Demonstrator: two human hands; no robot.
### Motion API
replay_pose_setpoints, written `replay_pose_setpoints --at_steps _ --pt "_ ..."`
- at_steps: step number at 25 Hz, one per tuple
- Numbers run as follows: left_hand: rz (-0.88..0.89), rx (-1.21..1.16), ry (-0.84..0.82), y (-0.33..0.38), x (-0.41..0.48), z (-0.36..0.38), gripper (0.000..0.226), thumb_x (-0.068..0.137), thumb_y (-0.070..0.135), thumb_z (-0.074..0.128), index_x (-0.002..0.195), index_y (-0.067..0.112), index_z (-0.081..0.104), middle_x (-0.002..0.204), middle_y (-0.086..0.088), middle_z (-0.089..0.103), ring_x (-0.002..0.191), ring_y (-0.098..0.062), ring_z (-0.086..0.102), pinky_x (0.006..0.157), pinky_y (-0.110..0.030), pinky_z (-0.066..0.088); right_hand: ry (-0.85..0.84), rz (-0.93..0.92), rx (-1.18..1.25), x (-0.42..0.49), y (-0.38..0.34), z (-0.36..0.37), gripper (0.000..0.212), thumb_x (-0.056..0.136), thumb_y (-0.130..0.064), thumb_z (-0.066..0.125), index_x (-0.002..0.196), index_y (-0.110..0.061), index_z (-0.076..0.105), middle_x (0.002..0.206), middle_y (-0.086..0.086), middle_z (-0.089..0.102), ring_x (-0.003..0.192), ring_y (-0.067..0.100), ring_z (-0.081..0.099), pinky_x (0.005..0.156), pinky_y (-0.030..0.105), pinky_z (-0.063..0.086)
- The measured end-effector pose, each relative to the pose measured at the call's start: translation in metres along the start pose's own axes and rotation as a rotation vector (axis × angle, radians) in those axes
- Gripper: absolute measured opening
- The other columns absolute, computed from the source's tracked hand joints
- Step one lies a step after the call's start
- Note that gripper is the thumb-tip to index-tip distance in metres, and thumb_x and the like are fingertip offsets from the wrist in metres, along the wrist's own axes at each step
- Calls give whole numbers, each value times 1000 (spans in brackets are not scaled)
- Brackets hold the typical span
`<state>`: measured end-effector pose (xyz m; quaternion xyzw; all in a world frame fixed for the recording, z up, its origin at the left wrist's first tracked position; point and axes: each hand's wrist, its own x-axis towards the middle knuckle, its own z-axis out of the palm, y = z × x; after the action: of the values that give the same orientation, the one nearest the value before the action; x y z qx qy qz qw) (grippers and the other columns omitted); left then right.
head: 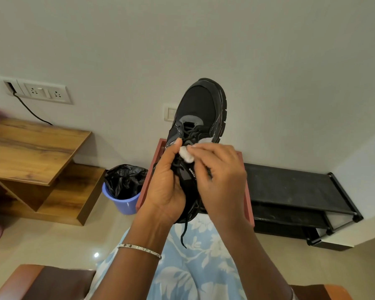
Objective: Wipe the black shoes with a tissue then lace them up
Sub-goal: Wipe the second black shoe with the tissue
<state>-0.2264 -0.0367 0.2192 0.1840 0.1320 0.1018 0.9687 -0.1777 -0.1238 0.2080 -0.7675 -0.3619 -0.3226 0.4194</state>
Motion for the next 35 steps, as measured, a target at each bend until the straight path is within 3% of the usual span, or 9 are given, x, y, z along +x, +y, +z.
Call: replay_pose_setpoints --at_steps 4,8,10,14,16,20,26,28,35 --pt "9 101 20 2 -1 3 37 96 37 58 101 8 79 109 -15 75 97 -27 73 90 -39 55 111 153 4 12 26 -7 17 88 -1 71 102 -8 78 98 4 72 91 18 65 75 33 56" --pt "-10 22 30 2 -3 0 37 92 36 61 88 4 79 90 -10 75 81 -21 75 83 -30 61 20 -7 -1 -8 -15 3 14 90 -8 69 99 -9 79 96 4 74 92 17 64 85 19 51" --pt "-9 29 25 3 -3 0 36 92 36 62 91 5 79 95 -10 75 84 -22 75 85 -33 61 32 -44 -3 -3 -9 3 14 92 -11 67 99 -8 79 97 5 73 92 17 64 85 16 48" --pt "40 147 57 3 -5 1 33 93 37 61 88 12 82 93 -11 77 77 -23 74 66 -32 60 166 106 -38 24 27 -7 13 91 -8 66 99 -8 77 98 5 73 91 19 65 75 31 55" --pt "22 141 57 4 -7 2 32 92 37 62 94 12 82 99 -12 76 83 -24 74 72 -34 60 170 111 -4 19 18 -4 16 93 -12 63 99 -7 77 99 5 73 92 19 66 73 33 56" --pt "-57 50 41 5 -8 2 38 93 35 62 113 6 74 108 -12 74 95 -24 73 83 -34 59 86 -78 -11 2 -6 3 15 94 -12 66 99 -6 79 98 6 73 94 19 64 86 18 49" --pt "36 201 96 4 -5 -1 29 86 27 70 110 10 76 106 -17 75 85 -30 73 77 -38 58 163 238 197 28 29 -9 15 92 -10 70 106 -7 75 102 2 73 94 8 67 74 18 57" --pt "12 198 107 5 -4 -2 26 83 24 72 104 10 78 108 -18 75 87 -32 73 81 -41 58 136 259 208 22 28 -8 15 91 -9 70 105 -7 75 101 3 73 92 6 67 74 14 55" --pt "-54 -1 43 21 -2 -14 29 88 20 65 104 0 77 117 -23 70 104 -36 71 94 -53 54 10 234 224 -33 6 -4 14 89 -5 72 101 -11 77 93 -5 74 85 11 68 70 29 57"
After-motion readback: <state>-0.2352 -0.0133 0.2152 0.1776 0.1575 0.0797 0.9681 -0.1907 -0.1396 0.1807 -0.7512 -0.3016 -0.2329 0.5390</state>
